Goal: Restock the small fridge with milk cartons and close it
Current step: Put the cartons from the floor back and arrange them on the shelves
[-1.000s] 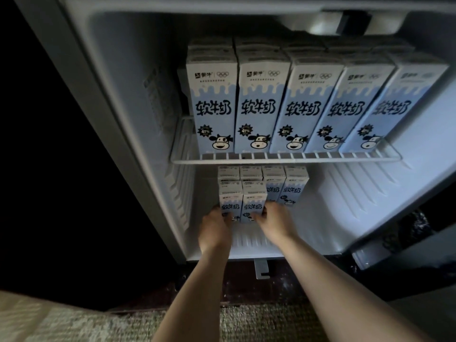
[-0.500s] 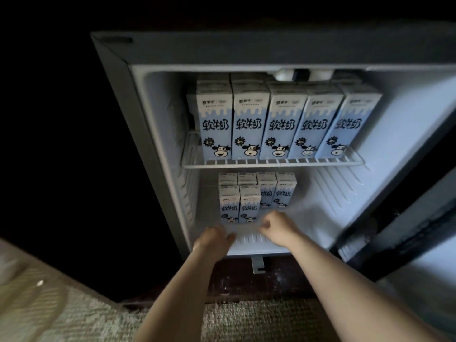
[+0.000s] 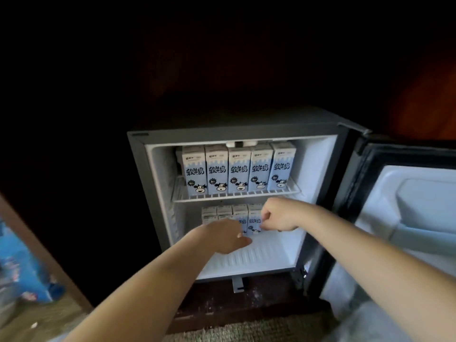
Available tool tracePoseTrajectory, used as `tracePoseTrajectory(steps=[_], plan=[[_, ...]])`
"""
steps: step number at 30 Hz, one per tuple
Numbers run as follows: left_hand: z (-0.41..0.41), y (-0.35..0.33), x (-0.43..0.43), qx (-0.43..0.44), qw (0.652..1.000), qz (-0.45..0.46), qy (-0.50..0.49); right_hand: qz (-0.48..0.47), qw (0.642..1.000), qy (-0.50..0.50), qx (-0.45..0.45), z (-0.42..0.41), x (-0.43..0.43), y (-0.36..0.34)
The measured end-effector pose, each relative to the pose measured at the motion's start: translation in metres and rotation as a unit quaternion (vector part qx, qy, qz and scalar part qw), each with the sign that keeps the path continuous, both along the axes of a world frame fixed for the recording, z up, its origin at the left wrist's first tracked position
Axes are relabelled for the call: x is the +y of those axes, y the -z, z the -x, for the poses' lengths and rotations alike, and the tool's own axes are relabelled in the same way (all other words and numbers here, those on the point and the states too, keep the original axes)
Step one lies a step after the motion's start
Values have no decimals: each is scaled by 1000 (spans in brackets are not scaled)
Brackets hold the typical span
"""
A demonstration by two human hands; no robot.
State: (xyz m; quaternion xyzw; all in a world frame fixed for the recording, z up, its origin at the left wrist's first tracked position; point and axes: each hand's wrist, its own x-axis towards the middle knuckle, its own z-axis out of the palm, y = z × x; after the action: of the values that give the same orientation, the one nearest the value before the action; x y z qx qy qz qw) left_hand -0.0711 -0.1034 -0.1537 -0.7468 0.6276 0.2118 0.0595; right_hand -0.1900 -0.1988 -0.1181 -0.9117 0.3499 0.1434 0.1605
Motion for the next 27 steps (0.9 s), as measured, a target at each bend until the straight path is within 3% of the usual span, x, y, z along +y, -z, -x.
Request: tracePoseTrajectory(steps=[5,13,21,27], plan=[[48,-66,-3,-35,996,42,74,73,997,-10,-16,72,12,-59],[157,-118,-13,-42,979,89,176,125,989,77,-10,212,31,-88],[259,-99,-20,-10,963,43,264,80,984,157,3,320,55,-42],[320,-49,-20,-4,947,-10,323,4,972,233,9,383,84,25]])
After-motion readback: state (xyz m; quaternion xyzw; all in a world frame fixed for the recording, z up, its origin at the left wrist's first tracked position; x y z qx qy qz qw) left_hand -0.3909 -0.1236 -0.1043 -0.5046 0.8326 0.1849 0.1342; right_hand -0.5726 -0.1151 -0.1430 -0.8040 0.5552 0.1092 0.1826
